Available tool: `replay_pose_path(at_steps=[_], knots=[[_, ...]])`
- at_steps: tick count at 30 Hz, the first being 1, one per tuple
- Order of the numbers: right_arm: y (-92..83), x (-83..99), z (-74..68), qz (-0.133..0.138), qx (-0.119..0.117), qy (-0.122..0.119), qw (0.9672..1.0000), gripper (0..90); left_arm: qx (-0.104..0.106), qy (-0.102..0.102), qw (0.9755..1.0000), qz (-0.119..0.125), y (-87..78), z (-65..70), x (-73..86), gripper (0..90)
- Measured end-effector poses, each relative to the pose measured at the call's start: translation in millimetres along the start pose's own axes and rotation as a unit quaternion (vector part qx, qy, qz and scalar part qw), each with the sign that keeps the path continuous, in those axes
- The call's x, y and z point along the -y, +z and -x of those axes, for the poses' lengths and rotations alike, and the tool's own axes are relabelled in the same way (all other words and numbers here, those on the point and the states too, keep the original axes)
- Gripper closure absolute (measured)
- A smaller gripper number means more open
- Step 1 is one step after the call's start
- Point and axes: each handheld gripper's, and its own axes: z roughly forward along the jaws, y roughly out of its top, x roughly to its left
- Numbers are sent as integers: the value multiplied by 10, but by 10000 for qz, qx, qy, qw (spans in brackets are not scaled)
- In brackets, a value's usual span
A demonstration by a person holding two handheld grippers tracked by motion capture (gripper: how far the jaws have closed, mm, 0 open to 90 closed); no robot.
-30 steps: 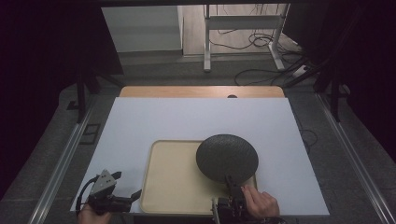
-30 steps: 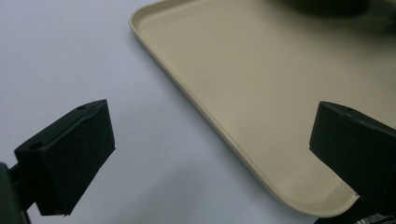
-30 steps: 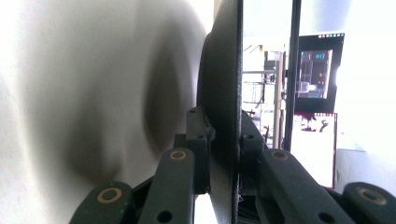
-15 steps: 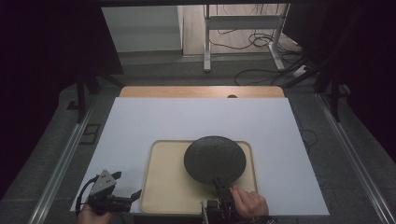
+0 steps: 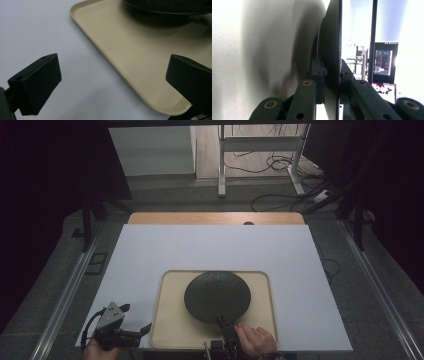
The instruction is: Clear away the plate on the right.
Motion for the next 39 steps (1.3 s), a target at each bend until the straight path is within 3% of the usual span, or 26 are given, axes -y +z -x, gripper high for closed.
replay_pose_path(at_steps=[2, 3, 6, 15, 20, 25, 26, 27, 35, 39], knots=[[-9, -22, -7, -88, -50, -58, 9999, 802, -1, 5, 10000, -6, 0, 1, 0, 0], [-17, -33, -30, -179, 152, -93, 9997, 803, -1, 10, 10000, -7, 0, 1, 0, 0], [-14, -41, -51, -200, 166, -92, 9996, 809, -4, 18, 10000, -9, 0, 2, -1, 0], [-10, -49, -114, -310, -182, -74, 9993, 845, -2, 23, 10000, -29, 5, 7, -1, 0], [5, -35, -137, -307, -270, -109, 9991, 823, 1, 27, 10000, -37, 7, 8, -1, 0], [25, -26, -173, -423, -542, -87, 9976, 790, 3, 35, 10000, -46, 9, 9, -1, 0], [30, -22, -186, -370, -466, -71, 9982, 790, 3, 36, 10000, -50, 10, 9, 0, 0], [26, -27, -173, -425, -551, -83, 9975, 789, 4, 37, 10000, -52, 10, 9, 0, 0], [28, -17, -152, -406, -575, 70, 9975, 752, -1, 47, 10000, -67, 14, 11, 1, 0], [26, -15, -150, -376, -480, 119, 9981, 713, 0, 46, 10000, -69, 15, 11, 1, 0]])
